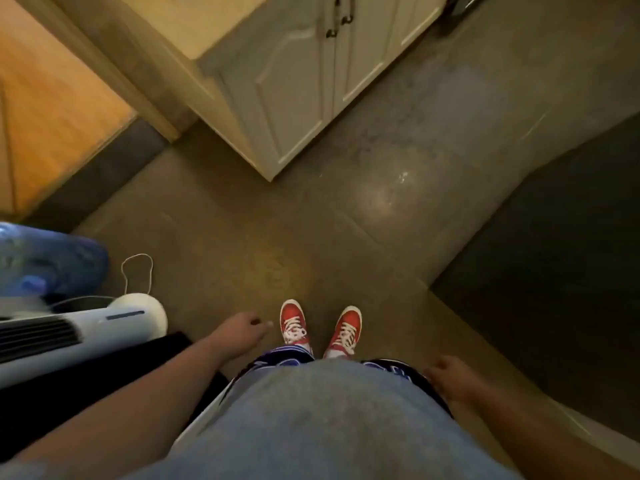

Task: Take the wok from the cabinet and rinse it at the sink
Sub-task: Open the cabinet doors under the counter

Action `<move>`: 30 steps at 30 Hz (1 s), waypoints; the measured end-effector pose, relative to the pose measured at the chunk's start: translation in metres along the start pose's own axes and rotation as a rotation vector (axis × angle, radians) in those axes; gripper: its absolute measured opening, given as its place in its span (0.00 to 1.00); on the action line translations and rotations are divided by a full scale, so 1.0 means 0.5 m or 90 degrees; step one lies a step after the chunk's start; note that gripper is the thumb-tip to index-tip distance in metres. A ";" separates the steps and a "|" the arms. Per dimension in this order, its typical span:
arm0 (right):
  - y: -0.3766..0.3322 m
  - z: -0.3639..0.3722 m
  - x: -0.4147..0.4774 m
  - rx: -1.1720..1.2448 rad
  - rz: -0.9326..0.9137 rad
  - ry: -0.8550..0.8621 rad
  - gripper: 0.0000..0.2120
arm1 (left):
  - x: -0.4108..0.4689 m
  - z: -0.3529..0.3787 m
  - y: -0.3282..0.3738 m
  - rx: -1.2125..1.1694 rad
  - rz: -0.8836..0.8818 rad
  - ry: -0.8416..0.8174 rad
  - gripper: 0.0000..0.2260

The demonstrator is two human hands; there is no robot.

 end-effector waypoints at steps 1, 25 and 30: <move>0.004 -0.005 0.007 0.011 -0.002 -0.007 0.06 | 0.008 0.007 0.006 -0.007 0.010 0.002 0.15; -0.571 -0.453 0.015 0.049 -0.119 0.085 0.07 | 0.290 -0.279 0.153 0.027 -0.068 -0.063 0.17; -0.524 -0.558 0.033 0.130 0.008 0.066 0.06 | 0.427 -0.380 0.348 0.038 0.009 -0.047 0.16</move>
Point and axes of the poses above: each hand's wrist, its own x-axis towards the middle knuckle, its own z-axis out of the palm, y = z × x, the point moved 5 cm from there along x, towards the middle knuckle, and after that the axes turned 15 degrees about z, right-handed, at the moved point
